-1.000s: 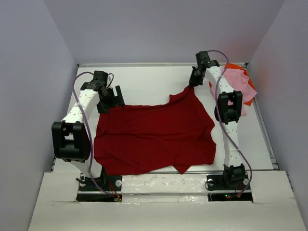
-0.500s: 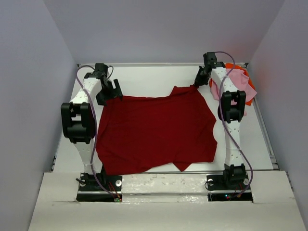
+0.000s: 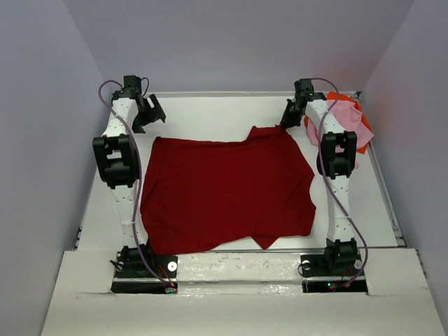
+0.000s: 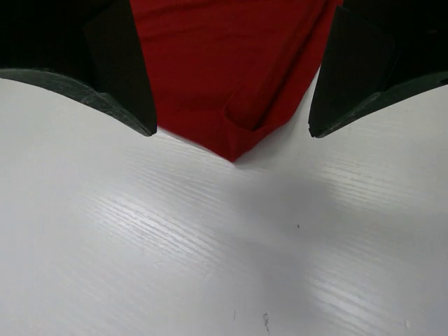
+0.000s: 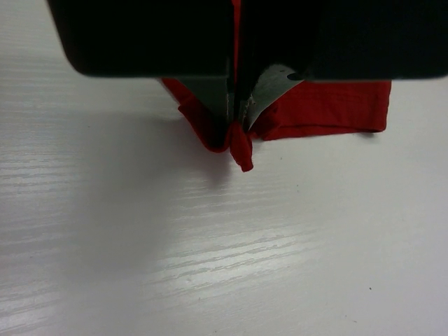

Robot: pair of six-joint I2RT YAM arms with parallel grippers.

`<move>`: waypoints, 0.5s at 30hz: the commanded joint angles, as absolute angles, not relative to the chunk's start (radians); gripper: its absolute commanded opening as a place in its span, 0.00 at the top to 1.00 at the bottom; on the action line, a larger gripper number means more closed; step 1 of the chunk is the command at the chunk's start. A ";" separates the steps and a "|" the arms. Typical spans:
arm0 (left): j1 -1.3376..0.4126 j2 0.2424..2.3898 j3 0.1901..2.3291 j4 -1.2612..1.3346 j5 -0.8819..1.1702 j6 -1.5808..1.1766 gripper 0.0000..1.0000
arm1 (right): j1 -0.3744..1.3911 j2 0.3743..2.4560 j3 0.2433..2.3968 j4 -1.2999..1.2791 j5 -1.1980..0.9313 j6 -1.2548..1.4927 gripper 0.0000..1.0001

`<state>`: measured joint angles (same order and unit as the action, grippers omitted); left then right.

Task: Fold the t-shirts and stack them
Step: Flatten out the tshirt

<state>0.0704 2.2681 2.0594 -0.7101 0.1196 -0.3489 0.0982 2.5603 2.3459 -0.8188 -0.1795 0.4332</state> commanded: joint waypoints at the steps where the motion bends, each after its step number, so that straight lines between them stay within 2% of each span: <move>1: 0.067 2.244 2.066 -0.762 0.089 -0.342 0.01 | 0.103 2.508 2.345 -0.790 -0.196 0.417 1.00; 9: 0.067 2.148 1.955 -0.753 0.109 -0.360 0.01 | 0.103 2.530 2.364 -0.793 -0.201 0.414 1.00; 15: 0.067 2.154 1.891 -0.718 0.163 -0.399 0.01 | 0.103 2.537 2.375 -0.798 -0.202 0.410 1.00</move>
